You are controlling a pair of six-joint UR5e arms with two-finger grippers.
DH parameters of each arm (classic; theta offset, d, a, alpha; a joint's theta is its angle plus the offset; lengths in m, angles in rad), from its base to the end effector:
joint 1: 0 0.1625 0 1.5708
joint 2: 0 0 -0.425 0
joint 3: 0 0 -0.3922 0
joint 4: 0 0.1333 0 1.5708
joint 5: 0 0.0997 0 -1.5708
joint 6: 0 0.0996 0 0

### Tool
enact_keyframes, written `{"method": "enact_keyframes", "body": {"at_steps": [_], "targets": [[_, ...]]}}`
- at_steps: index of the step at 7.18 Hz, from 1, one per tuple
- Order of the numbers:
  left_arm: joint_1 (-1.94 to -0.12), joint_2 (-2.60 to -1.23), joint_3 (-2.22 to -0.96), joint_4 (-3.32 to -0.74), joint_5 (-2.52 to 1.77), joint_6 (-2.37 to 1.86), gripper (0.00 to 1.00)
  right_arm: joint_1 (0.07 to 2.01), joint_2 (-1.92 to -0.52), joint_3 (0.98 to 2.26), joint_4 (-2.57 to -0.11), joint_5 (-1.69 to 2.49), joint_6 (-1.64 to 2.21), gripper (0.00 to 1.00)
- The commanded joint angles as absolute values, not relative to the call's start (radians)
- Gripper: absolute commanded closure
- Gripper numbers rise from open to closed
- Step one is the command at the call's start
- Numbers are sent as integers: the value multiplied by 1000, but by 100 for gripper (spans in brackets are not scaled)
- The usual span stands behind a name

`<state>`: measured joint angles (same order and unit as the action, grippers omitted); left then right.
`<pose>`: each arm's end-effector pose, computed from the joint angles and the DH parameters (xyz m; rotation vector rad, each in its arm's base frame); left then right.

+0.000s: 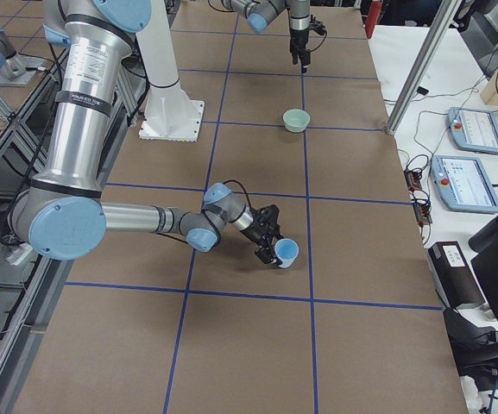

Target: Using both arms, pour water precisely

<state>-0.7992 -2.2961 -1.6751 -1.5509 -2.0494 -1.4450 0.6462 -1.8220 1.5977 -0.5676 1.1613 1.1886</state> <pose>0.4111 -0.5480 0.1800 -0.0506 0.9183 -0.4321 -0.2247 -0.3861 0.6564 0.7204 -0.4804 0.4068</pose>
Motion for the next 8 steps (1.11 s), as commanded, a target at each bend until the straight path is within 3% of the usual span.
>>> {"method": "enact_keyframes", "body": {"at_steps": [1, 3, 5, 8], "targets": [[-796, -2295, -1674, -1551, -2049, -1445, 0, 646, -1816, 1576, -568, 1161, 1187, 3], [-793, -2295, -1674, -1551, -2048, -1445, 0, 646, -1787, 1536, -568, 1161, 1187, 3], [-793, -2295, -1675, -1551, -2048, -1445, 0, 647, -1779, 1540, -568, 1166, 1151, 14], [-793, -2293, -1674, -1551, -2048, -1445, 0, 656, -1779, 1539, -568, 1167, 1137, 15]]}}
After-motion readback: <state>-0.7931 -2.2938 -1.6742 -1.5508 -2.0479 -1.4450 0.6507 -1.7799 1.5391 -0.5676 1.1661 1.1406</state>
